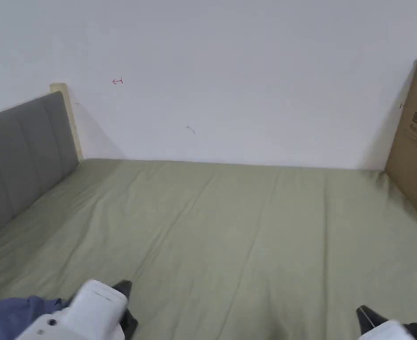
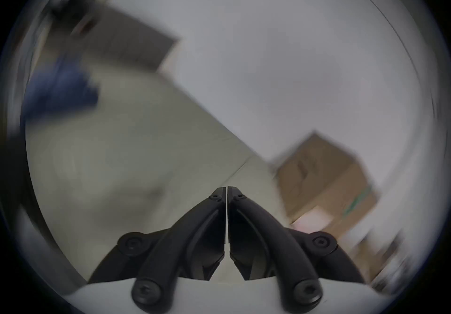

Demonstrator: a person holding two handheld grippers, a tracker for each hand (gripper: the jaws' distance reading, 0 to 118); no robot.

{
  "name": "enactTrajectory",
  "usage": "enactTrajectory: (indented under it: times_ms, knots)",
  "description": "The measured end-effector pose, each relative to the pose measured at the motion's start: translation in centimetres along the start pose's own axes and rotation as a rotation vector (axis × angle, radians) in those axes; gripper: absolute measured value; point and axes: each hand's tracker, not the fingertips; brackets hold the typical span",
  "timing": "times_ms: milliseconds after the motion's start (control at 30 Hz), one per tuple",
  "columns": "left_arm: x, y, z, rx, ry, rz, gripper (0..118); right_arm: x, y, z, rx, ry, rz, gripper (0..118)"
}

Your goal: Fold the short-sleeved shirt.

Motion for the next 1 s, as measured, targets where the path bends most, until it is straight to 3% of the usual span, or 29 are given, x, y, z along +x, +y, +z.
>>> enactTrajectory:
  times_ms: [67,167,367,600,1000]
  knots:
    - [-1.8,-0.3,0.2,0.031,-0.048,0.217,0,0.9,0.0,0.0,-0.006,-0.005,-0.239,1]
    - [-1.7,-0.6,0.6,0.045,-0.026,0.270,0,1.5,-0.4,0.4,0.021,0.002,-0.339,1]
    - [-1.7,-1.0,0.9,0.037,-0.017,0.227,0,1.6,0.0,0.2,0.022,0.006,-0.413,1]
    - [-2.4,-1.4,1.7,0.042,-0.001,0.271,0,0.7,0.6,0.0,0.025,0.032,-0.427,1]
    - [-7.8,-3.8,6.7,-0.004,0.181,0.283,0,-5.9,3.8,-2.8,0.071,0.242,-0.417,1]
